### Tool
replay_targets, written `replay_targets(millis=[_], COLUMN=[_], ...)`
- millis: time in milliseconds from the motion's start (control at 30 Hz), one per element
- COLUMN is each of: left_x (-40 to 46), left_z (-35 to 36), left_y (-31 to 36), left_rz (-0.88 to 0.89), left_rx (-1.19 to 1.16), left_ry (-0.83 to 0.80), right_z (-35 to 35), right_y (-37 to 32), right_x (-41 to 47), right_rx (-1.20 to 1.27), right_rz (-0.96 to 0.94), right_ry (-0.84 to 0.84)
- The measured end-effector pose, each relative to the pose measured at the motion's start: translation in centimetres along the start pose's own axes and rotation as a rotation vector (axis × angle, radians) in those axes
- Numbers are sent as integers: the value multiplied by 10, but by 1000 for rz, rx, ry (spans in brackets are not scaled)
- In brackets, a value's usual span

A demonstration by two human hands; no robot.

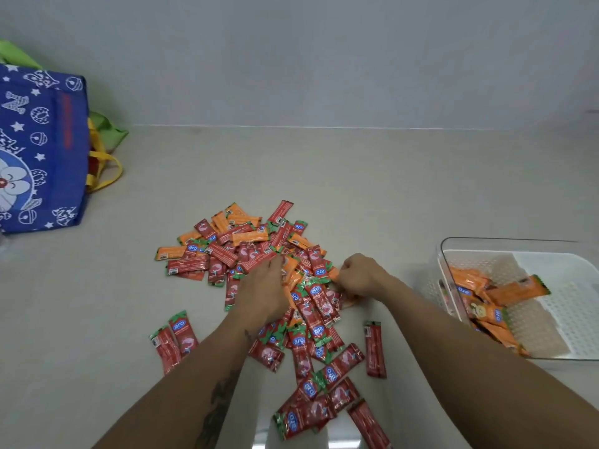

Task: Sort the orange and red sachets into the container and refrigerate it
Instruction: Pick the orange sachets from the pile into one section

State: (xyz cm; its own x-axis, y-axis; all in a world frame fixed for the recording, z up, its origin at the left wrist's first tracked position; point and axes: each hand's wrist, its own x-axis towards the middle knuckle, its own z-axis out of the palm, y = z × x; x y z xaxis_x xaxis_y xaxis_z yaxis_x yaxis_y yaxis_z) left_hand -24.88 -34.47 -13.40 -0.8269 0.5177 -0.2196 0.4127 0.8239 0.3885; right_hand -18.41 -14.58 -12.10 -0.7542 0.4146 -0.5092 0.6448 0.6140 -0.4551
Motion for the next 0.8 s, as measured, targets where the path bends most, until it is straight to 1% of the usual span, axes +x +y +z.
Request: replay_targets(millis=[67,133,233,333,400,433,567,667,800], left_x=[-5,-11,-19,-24,-26,-28,-31,-31,-21], left_z=[1,0,-2,-1,1,1,-2,-9,-13], left_y=[-8,-16,-22,-19,-13,-10,-11,-8,-4], left_rz=[-10,-12,15,150,280,319,353,295,111], left_rx=[-36,-12,144,317,383,402,360,187,74], left_ry=[23,39,62,125,88,74,90,124,138], right_z=[-8,-12,-6,12,23,26,28,21,11], right_y=[9,18,26,28,27,26,30,38,38], right_x=[-4,-10,-19,-31,-40,-44,-52,-53,-48], right_rx=[52,43,-67,-165,-197,-220,-257,-122,117], right_rz=[-34,-54,-79,-159,-197,-200,-155,-101,-27], right_ry=[-23,-14,-6,-2,22,40,74,122,251])
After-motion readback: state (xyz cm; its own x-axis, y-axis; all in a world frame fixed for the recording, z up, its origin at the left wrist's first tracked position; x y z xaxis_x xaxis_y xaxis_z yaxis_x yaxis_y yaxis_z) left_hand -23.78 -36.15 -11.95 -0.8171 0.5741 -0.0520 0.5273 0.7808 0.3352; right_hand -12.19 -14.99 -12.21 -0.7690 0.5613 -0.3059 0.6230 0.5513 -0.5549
